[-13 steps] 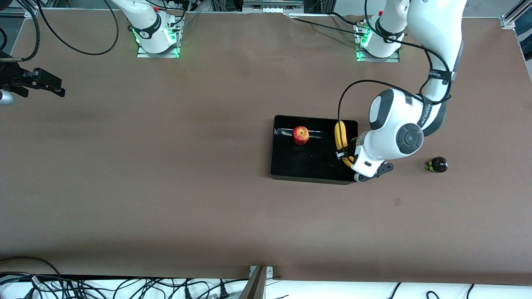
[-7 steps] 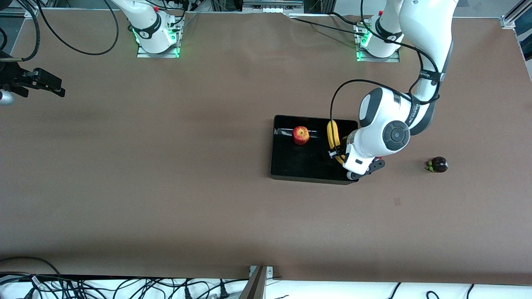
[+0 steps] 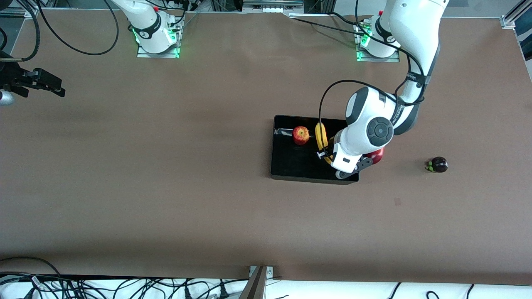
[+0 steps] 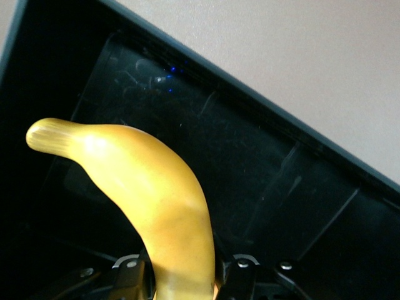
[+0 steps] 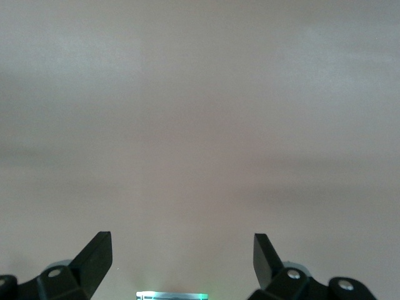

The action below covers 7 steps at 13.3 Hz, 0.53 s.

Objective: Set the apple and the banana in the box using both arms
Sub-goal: 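Lower the banana into the box and open the left gripper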

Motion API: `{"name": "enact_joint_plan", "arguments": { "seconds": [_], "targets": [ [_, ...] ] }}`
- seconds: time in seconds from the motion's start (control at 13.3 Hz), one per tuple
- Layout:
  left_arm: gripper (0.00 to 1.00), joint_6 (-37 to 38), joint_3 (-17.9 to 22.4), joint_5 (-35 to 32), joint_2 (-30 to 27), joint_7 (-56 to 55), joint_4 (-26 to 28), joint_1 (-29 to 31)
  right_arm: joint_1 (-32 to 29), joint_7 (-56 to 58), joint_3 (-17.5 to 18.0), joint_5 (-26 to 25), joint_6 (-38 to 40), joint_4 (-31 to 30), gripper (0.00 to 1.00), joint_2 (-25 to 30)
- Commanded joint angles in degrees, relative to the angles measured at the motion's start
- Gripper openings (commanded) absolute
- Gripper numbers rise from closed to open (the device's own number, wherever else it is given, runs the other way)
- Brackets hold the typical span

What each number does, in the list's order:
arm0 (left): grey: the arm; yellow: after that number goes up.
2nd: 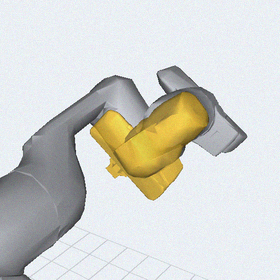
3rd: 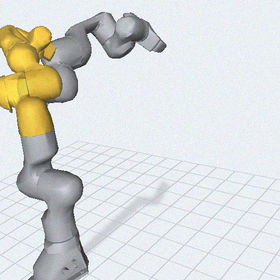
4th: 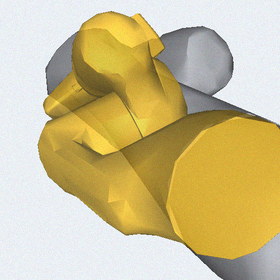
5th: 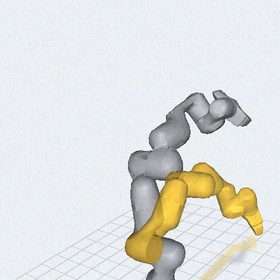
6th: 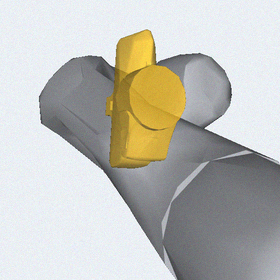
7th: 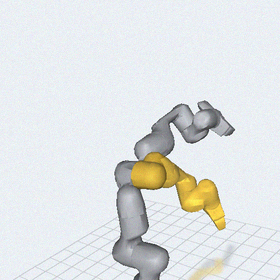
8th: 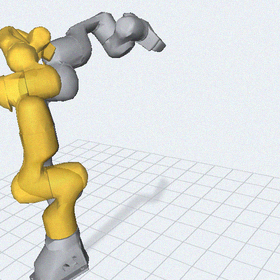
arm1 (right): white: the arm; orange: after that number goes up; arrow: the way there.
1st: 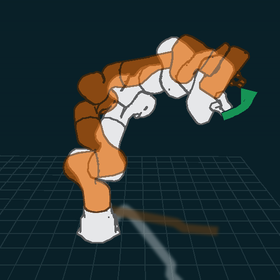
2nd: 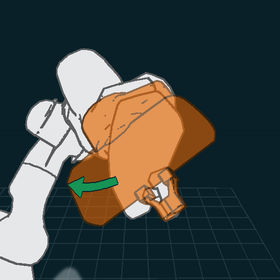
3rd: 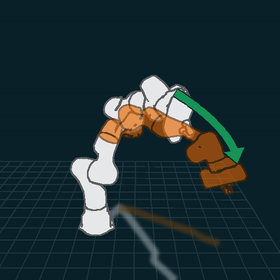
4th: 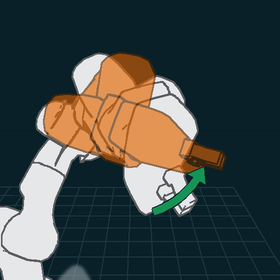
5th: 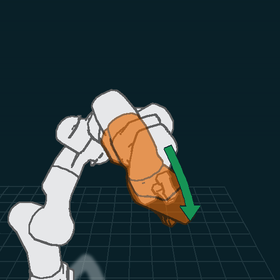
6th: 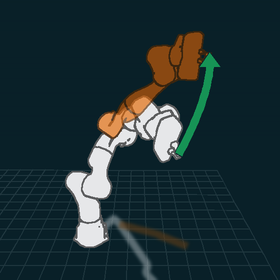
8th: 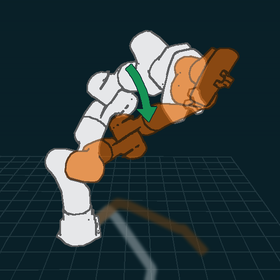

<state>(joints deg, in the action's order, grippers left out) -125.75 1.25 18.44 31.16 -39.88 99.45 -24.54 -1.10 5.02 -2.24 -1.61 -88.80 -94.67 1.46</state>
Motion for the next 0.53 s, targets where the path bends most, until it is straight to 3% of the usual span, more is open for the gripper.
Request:
{"name": "enact_joint_plan", "arguments": {
  "seconds": [0.0, 0.45],
  "targets": [
    [0.0, -2.6, 0.2, 0.6, 2.0, 0.3, 0.1, -0.1, 0.2, -0.4, -0.1, 1.0, 0.7, 0.5, 1.0, 0.0],
    [0.0, -6.7, 0.2, 0.2, 5.4, 0.4, 0.1, 0.2, 0.2, -0.4, -0.1, 1.0, 0.7, 0.5, 1.0, 0.0]
  ]
}}
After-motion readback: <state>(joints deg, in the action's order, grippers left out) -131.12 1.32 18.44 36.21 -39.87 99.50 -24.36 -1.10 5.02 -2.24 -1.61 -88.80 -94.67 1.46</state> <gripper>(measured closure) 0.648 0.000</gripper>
